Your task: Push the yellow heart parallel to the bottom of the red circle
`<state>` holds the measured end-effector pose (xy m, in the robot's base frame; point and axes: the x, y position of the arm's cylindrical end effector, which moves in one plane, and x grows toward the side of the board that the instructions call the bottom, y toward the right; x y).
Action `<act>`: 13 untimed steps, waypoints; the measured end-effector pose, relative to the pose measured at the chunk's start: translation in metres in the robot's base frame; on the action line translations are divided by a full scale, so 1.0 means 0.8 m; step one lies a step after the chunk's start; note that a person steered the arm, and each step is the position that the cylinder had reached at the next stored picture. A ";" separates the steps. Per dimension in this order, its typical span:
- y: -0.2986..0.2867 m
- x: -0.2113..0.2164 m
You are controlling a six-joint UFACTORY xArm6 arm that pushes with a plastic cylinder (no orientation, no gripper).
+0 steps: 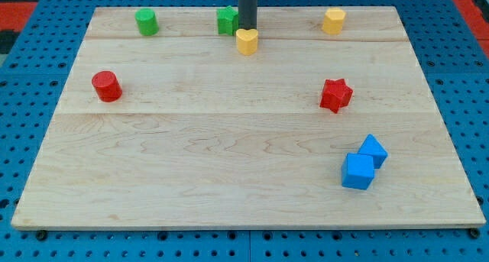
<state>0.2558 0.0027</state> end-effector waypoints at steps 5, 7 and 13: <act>0.015 0.130; 0.007 0.239; -0.128 0.210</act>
<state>0.4236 -0.0997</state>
